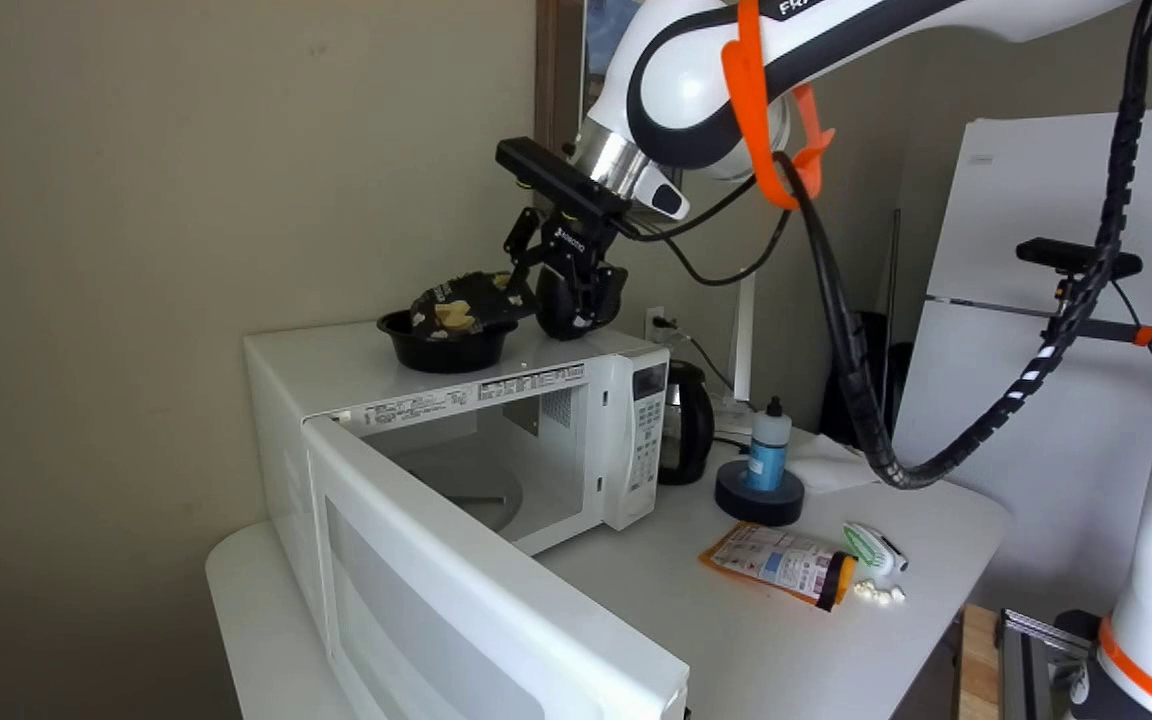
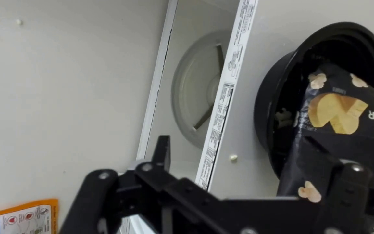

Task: Put the black bowl inside the microwave.

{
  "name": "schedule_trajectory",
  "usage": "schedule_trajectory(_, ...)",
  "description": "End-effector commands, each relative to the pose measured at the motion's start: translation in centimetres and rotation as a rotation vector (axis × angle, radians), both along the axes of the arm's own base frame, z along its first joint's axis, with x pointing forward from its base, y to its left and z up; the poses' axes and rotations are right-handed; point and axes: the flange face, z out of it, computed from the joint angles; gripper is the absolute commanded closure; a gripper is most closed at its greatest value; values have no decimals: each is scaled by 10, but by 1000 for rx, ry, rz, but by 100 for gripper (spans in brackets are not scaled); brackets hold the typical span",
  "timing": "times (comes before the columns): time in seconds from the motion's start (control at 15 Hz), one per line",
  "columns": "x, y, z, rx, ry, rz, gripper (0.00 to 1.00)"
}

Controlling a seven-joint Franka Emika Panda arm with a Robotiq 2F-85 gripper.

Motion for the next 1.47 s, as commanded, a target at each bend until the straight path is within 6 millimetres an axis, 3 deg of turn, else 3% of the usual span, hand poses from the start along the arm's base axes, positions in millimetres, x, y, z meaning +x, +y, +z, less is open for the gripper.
schedule_trajectory(0.0, 20, 3, 6, 49, 36, -72, 28)
schedule_trajectory(0.13, 30, 6, 3, 52, 25, -95, 32)
schedule_trajectory(0.33, 45, 11, -7, 71, 38, -103, 55)
schedule_trajectory(0.47, 53, 14, -14, 78, 43, -100, 60)
schedule_trajectory(1.0, 70, 16, -16, 94, 29, -101, 56)
schedule_trajectory(1.07, 71, 16, -17, 92, 32, -102, 72)
schedule_trajectory(1.13, 72, 15, -17, 90, 35, -104, 81)
schedule_trajectory(1.2, 73, 15, -18, 91, 36, -104, 81)
schedule_trajectory(1.33, 75, 13, -21, 90, 40, -110, 98)
schedule_trajectory(1.4, 75, 12, -22, 90, 42, -113, 100)
